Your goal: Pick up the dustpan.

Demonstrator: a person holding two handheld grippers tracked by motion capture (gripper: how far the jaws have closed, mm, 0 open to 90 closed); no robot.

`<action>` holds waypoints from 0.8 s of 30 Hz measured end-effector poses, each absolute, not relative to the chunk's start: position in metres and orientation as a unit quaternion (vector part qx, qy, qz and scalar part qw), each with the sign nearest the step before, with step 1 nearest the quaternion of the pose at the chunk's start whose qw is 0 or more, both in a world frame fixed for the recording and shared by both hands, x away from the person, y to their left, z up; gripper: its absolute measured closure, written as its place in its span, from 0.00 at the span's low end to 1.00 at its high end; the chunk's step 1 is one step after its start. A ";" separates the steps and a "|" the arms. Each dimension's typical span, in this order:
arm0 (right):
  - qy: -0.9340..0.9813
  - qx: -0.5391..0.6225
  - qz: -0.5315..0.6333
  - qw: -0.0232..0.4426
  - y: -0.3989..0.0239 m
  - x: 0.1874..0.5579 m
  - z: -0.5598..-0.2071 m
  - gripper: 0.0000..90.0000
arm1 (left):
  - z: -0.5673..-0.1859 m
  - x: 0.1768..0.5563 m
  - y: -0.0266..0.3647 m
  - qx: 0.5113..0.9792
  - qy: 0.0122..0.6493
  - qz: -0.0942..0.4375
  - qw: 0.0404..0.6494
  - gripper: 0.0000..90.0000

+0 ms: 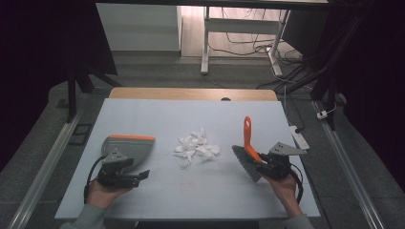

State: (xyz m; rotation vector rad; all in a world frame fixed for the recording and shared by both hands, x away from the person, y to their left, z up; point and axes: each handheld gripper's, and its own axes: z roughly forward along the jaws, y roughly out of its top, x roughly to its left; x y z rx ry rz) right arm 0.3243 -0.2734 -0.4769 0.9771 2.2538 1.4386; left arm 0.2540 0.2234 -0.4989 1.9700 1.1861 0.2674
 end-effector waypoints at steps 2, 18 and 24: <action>0.783 0.337 0.500 0.149 -0.273 0.324 -0.477 0.78 | -0.499 0.254 0.224 0.778 0.470 0.104 0.403 0.21; 0.783 0.334 0.502 0.156 -0.272 0.322 -0.475 0.78 | -0.497 0.254 0.222 0.777 0.472 0.101 0.405 0.21; 0.780 0.333 0.504 0.160 -0.272 0.321 -0.473 0.78 | -0.491 0.252 0.219 0.779 0.467 0.106 0.406 0.21</action>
